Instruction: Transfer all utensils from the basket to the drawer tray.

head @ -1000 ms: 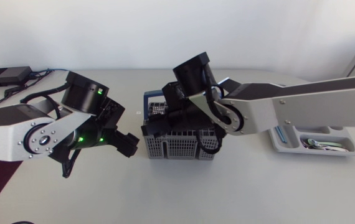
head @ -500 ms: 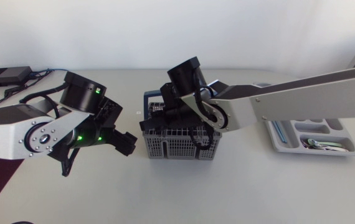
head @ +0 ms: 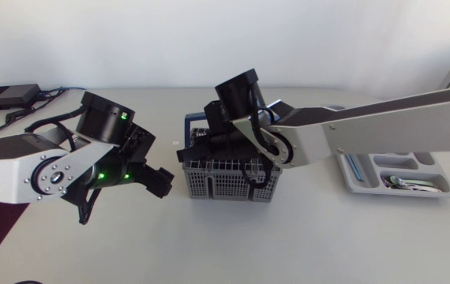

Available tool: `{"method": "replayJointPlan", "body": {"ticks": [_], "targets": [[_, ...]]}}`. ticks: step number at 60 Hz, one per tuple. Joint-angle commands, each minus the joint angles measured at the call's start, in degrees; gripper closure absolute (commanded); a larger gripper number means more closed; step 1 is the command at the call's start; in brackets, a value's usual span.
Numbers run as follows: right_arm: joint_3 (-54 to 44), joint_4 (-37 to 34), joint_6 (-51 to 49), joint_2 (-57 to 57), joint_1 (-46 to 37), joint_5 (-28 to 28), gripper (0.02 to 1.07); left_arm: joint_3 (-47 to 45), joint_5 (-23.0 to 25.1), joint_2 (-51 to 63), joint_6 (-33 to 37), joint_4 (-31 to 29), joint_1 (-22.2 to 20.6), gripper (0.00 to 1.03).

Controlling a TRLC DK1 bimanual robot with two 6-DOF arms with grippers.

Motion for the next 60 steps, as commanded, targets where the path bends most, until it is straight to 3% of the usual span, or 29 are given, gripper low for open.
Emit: {"method": "replayJointPlan", "body": {"ticks": [1, 13, 60], "targets": [[-2.0, 0.7, 0.6, -3.1, -0.1, 0.4, 1.02, -2.1, 0.3, 0.3, 1.1, 0.1, -0.5, 0.05], [-3.8, 0.7, 0.2, -7.2, 1.0, -0.1, 1.02, -3.0, 2.2, -2.5, 1.2, -0.4, -0.9, 0.05], [-7.8, -1.9, 1.3, -23.0, -0.5, -7.2, 1.02, -3.4, 2.2, -5.7, 0.8, -2.4, -3.8, 0.05]]}}
